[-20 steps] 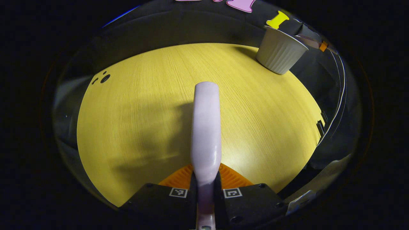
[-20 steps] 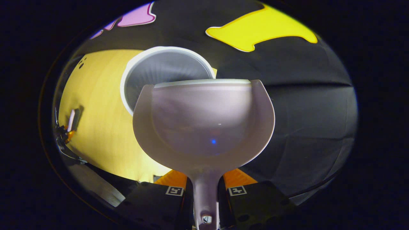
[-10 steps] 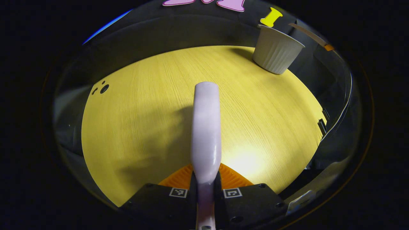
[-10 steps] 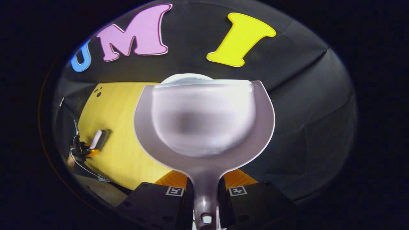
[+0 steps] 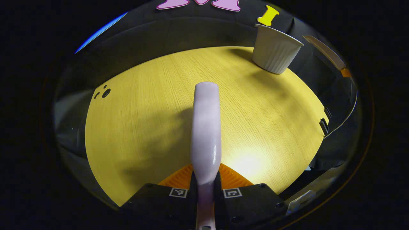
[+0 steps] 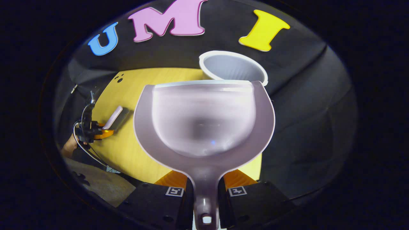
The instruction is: Pick up the small broom and dustpan from the desktop, sweep the trash into the dustpan with the broom, and then empty the trash into the garbage bin.
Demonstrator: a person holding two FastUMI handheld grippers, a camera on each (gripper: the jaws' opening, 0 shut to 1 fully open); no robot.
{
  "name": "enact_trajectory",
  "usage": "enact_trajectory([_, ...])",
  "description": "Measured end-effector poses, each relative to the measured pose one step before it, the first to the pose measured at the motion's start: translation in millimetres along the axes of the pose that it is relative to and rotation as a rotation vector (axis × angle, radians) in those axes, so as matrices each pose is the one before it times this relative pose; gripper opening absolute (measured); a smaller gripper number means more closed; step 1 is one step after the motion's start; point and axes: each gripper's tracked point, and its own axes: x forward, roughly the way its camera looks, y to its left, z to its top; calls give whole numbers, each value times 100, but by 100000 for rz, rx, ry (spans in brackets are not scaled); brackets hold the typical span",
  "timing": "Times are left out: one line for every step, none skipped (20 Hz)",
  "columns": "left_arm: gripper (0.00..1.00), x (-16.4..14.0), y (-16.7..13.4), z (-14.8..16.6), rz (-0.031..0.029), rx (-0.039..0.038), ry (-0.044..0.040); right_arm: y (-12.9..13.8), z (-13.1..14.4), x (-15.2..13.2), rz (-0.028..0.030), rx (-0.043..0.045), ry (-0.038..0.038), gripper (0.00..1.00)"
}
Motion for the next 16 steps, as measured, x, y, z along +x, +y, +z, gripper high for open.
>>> enact_trajectory([27, 7, 17, -31, 417, -453, -83, 1126, -1100, 1368, 870, 694, 910, 35])
enact_trajectory([26, 41, 42, 12, 377, -410, 85, 1103, -1126, 1750, 1126, 178, 1302, 31])
enact_trajectory([26, 25, 41, -54, 417, -240, 114, 1080, -1026, 1752, 1458, 483, 883, 35])
enact_trajectory([26, 67, 38, 40, 757, 108, -81, 1029, -1026, 1449, 1875, -106, 1346, 35])
enact_trajectory([26, 115, 43, -5, 1034, 666, -171, 858, -1015, 1559, 1146, -99, 2030, 36])
enact_trajectory([26, 32, 127, -12, 930, 760, 70, 694, -760, 1584, 534, -489, 1335, 35])
enact_trajectory([26, 87, 90, -84, 694, 510, 361, 414, -626, 1449, 242, -452, 1273, 36])
enact_trajectory([26, 33, 32, -11, 274, 179, 237, 527, -506, 1316, 561, 279, 1392, 36])
enact_trajectory([26, 94, 9, -82, 50, -137, 266, 551, -260, 1215, 547, 1001, 492, 36])
enact_trajectory([26, 96, -51, 41, -143, -282, 245, 375, -323, 1126, 595, 1463, 660, 36])
enact_trajectory([26, 640, -14, 188, 27, -327, 261, 337, -291, 964, 485, 1053, 1072, 35])
enact_trajectory([26, 419, 43, 179, 369, -191, 321, 244, -181, 828, -55, 336, 982, 35])
enact_trajectory([26, 401, -20, -97, 584, 18, 306, 126, -110, 754, -603, -815, 1094, 36])
enact_trajectory([26, 283, 31, -4, 509, 142, 264, -8, -271, 680, -1193, -1453, 1035, 36])
enact_trajectory([27, 268, -41, -24, 398, 100, 276, -43, -88, 534, -1059, -1608, 744, 36])
enact_trajectory([26, 360, 43, -11, 343, -8, 333, -10, -97, 563, -654, -1360, 531, 40])
